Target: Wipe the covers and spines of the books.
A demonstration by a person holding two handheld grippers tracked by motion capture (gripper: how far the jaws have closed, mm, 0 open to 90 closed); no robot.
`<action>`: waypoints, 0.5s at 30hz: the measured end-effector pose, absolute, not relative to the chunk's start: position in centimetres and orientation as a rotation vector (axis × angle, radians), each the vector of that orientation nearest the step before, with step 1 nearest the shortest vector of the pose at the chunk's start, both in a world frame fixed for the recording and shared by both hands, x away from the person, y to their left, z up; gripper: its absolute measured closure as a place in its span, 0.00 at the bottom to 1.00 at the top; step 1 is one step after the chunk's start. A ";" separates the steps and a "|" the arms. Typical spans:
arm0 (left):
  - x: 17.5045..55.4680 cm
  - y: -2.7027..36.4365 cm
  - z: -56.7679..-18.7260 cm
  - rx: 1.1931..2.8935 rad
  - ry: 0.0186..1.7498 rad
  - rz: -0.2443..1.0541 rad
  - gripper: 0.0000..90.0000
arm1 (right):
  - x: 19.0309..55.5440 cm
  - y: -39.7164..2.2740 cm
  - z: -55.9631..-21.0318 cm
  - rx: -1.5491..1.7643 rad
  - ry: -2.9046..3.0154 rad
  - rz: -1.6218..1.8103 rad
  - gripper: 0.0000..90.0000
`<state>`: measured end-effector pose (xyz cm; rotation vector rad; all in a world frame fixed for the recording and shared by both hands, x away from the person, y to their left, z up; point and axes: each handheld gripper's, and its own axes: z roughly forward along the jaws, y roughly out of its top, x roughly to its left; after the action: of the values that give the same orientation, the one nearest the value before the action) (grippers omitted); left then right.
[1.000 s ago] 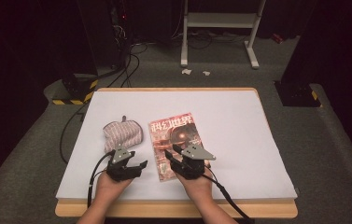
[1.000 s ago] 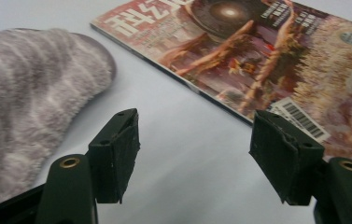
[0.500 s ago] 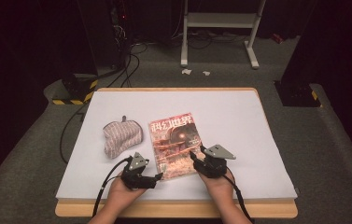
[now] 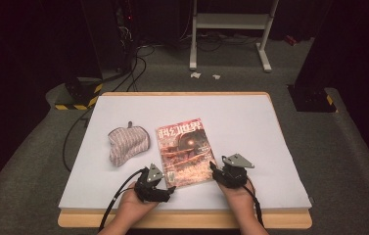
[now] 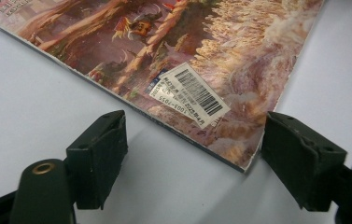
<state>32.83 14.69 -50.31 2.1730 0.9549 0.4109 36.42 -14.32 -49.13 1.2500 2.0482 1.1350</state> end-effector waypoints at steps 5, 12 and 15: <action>32.9 15.2 -50.2 2.171 0.956 0.404 0.34 | 36.5 -14.6 -49.4 1.281 2.065 1.117 0.52; 33.3 16.0 -50.0 2.158 0.983 0.410 0.47 | 36.4 -14.3 -49.7 1.278 2.123 1.119 0.60; 33.6 16.5 -50.0 2.149 1.008 0.420 0.48 | 36.4 -13.9 -49.8 1.263 2.156 1.107 0.63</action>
<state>33.60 16.49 -50.01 2.1490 1.0076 0.4203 36.38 -13.90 -49.85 1.2634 2.1561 1.1073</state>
